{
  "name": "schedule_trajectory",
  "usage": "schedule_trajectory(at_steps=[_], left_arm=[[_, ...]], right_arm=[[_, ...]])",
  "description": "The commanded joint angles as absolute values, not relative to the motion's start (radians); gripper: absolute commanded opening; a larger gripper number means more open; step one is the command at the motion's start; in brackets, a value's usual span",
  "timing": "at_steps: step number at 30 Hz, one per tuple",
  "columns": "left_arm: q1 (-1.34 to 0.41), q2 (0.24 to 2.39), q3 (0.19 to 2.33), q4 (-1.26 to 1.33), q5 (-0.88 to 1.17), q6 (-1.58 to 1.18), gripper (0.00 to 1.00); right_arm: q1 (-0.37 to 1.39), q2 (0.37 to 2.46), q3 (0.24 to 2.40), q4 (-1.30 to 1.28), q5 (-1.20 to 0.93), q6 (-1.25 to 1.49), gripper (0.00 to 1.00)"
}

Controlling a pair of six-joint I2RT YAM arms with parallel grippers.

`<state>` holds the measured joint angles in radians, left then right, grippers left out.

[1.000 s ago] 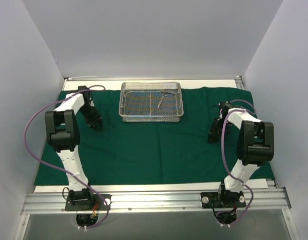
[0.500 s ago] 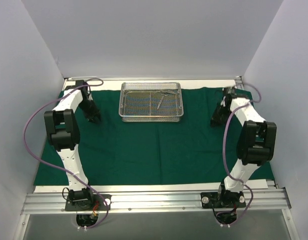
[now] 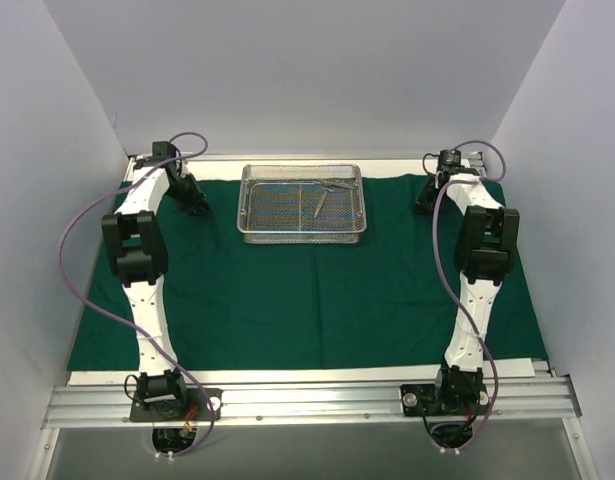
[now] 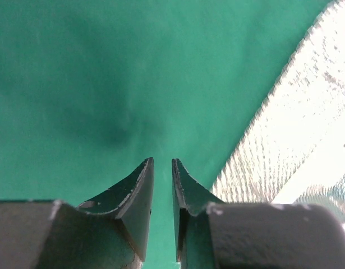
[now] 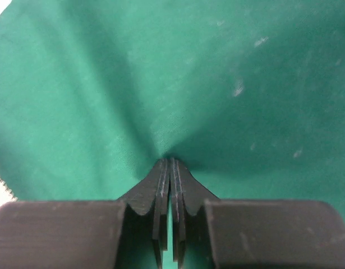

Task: Open and lay out the surgical kit
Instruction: Smooth out the surgical kit at the center of the board.

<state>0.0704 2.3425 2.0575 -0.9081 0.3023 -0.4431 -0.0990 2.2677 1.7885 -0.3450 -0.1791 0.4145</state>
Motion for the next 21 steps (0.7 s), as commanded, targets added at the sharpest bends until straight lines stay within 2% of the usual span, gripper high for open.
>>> schedule_trajectory(at_steps=[1,8,13,15,16,19,20,21], left_arm=[[0.084,2.44,2.164,-0.865,0.322,-0.474,0.28],[0.113,2.643,2.428,-1.028,0.27,-0.436,0.25],[0.117,2.543,2.376,-0.988,0.27,-0.451,0.27],[0.112,2.498,2.365,-0.991,0.284,-0.465,0.3],[0.109,2.482,2.356,-0.992,0.285,-0.471,0.31],[0.094,2.401,2.289,-0.976,0.307,-0.482,0.35],[0.089,2.379,2.27,-0.974,0.308,-0.48,0.35],[0.075,2.341,2.251,-0.974,0.31,-0.471,0.36]], right_arm=[[-0.139,2.315,1.864,-0.33,-0.089,0.459,0.0],[-0.206,2.434,1.988,-0.433,-0.105,0.437,0.0],[-0.141,2.422,2.112,-0.471,-0.144,0.348,0.02],[-0.107,2.378,2.143,-0.479,-0.121,0.341,0.1],[-0.097,2.356,2.149,-0.48,-0.12,0.342,0.22],[-0.055,2.28,2.138,-0.439,-0.164,0.353,0.44],[-0.046,2.269,2.135,-0.431,-0.191,0.354,0.58],[-0.032,2.261,2.137,-0.426,-0.221,0.363,0.62]])
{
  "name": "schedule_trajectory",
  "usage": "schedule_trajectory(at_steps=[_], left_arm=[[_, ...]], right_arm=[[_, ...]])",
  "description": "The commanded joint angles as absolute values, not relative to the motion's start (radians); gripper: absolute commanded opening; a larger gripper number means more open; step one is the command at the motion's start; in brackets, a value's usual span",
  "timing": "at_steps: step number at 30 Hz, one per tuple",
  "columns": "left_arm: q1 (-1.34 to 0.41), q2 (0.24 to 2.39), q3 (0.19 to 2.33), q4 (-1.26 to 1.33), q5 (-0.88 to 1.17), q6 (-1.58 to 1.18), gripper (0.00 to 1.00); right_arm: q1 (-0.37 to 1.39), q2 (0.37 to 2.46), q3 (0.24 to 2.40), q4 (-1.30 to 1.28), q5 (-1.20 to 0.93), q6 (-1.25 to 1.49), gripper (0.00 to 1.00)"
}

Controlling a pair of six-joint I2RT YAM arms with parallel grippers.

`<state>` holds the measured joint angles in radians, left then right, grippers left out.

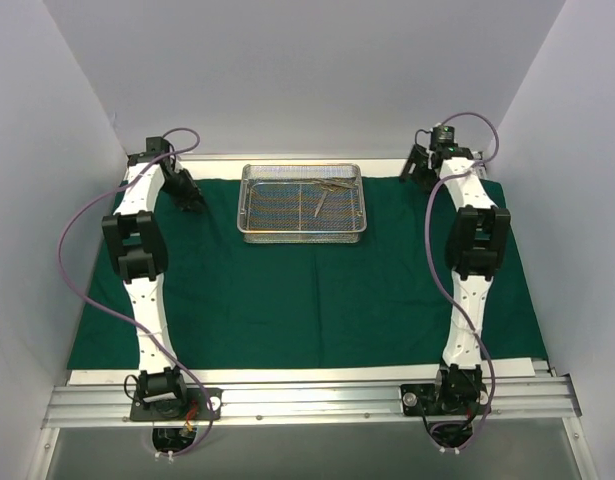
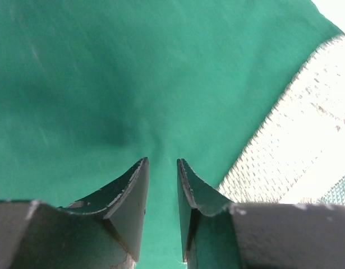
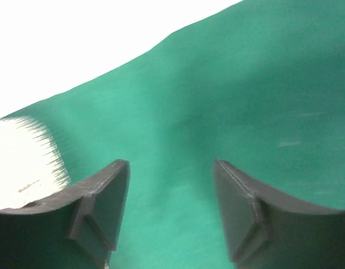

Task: Open and lay out the surgical kit
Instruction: Smooth out the surgical kit at the center of the board, then pick up the container from the surgical kit.

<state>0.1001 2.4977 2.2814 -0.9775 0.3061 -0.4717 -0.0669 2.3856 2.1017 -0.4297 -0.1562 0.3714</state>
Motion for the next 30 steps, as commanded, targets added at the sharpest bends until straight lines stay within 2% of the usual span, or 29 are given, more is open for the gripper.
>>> schedule_trajectory(at_steps=[1,6,13,20,24,27,30], left_arm=[[0.069,2.323,2.208,-0.976,0.311,-0.468,0.36],[0.052,2.192,2.071,-0.965,0.293,-0.443,0.38],[0.046,2.063,1.922,-0.945,0.308,-0.439,0.39],[0.028,2.065,1.896,-0.914,0.362,-0.417,0.4],[0.011,2.138,2.0,-0.922,0.405,-0.414,0.45],[-0.04,2.169,2.043,-0.894,0.419,-0.419,0.53],[-0.063,2.209,2.089,-0.905,0.407,-0.411,0.54]], right_arm=[[-0.026,2.261,2.141,-0.423,-0.297,0.368,0.68],[0.035,2.296,2.164,-0.443,-0.402,0.376,0.79],[0.136,2.347,2.221,-0.52,-0.376,0.376,0.81],[0.17,2.424,2.292,-0.594,-0.316,0.39,0.75],[0.187,2.448,2.292,-0.61,-0.302,0.382,0.7],[0.192,2.46,2.295,-0.63,-0.278,0.374,0.68],[0.193,2.47,2.299,-0.64,-0.267,0.373,0.65]])
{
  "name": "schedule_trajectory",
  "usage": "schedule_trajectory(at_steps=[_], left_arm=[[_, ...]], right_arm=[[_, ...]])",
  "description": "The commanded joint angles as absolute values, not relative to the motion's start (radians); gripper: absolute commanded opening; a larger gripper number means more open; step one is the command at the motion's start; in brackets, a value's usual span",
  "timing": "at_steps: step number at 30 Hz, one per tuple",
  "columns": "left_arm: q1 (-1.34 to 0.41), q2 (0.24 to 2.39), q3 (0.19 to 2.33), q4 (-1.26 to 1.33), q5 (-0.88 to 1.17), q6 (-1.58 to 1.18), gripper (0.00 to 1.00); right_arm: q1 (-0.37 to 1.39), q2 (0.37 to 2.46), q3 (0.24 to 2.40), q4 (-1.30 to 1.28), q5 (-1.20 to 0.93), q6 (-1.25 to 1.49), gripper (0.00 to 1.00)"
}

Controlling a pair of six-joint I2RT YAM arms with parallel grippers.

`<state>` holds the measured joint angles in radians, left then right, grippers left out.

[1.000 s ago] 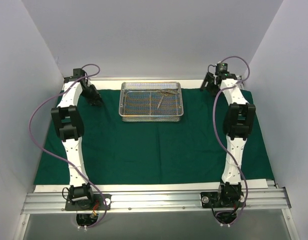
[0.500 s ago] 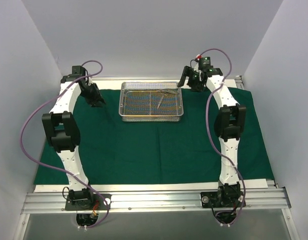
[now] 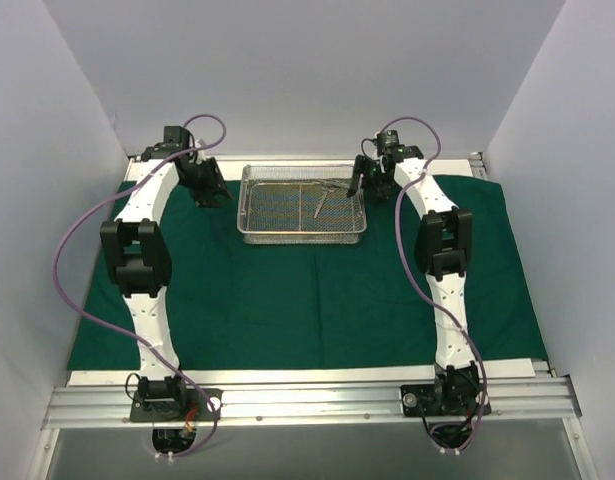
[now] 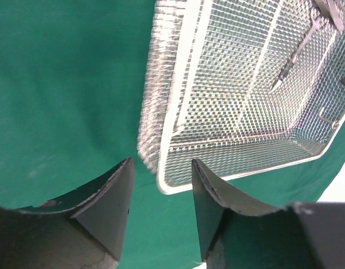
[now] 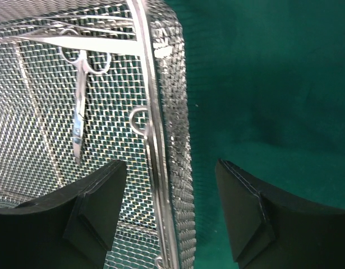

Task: Open and lay out the surgical kit
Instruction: Pick up the container from the surgical kit.

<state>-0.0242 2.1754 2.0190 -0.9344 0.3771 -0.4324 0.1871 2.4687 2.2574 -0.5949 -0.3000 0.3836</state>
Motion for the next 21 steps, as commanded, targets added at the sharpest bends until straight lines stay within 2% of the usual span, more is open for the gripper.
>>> schedule_trajectory(at_steps=[1,6,13,18,21], left_arm=[[-0.081,2.218,2.1,-0.913,0.403,-0.407,0.55],[-0.132,2.312,2.193,-0.963,0.316,-0.393,0.55],[-0.164,2.411,2.315,-1.046,0.21,-0.382,0.54],[-0.164,2.434,2.325,-1.057,0.195,-0.374,0.54],[-0.169,2.41,2.312,-1.059,0.161,-0.371,0.54]], right_arm=[[0.193,2.471,2.301,-0.643,-0.265,0.371,0.63],[0.193,2.485,2.304,-0.646,-0.264,0.368,0.57],[0.193,2.516,2.335,-0.653,-0.255,0.353,0.43],[0.195,2.537,2.342,-0.652,-0.261,0.357,0.35],[0.196,2.542,2.344,-0.65,-0.262,0.359,0.35]])
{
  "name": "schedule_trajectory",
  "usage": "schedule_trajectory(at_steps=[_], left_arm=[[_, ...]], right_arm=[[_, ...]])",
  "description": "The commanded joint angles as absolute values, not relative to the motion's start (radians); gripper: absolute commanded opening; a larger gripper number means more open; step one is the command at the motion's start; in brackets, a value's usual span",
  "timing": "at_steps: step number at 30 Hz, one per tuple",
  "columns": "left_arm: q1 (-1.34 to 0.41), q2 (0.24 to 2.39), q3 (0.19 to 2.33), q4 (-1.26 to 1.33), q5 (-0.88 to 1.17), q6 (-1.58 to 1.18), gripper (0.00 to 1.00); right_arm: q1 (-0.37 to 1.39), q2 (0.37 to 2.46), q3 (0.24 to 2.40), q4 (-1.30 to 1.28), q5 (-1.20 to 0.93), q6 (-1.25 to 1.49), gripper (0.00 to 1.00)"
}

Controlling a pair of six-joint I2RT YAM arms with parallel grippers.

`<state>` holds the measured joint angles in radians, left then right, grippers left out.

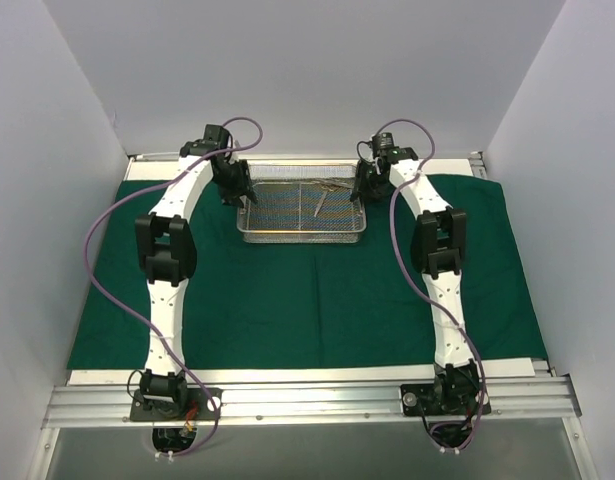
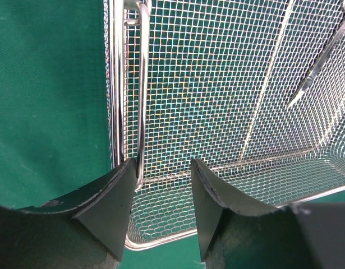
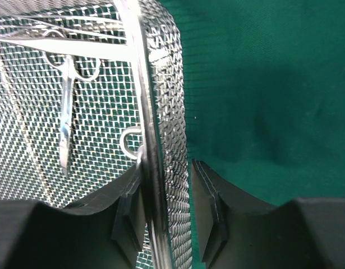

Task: Open and lay out the surgical kit
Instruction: Pick up the container from the surgical kit.

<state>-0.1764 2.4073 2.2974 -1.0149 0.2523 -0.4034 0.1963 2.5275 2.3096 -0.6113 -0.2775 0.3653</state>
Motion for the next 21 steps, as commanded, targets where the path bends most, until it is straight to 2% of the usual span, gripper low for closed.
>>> schedule_trajectory(at_steps=[1,16,21], left_arm=[[-0.169,2.402,2.306,-1.049,0.163,-0.371,0.54],[-0.158,2.398,2.37,-1.071,0.069,-0.394,0.56],[-0.181,2.387,2.385,-1.08,0.017,-0.391,0.62]], right_arm=[[0.196,2.545,2.344,-0.649,-0.262,0.36,0.34],[0.195,2.562,2.352,-0.649,-0.268,0.361,0.32],[0.195,2.562,2.341,-0.652,-0.272,0.353,0.32]])
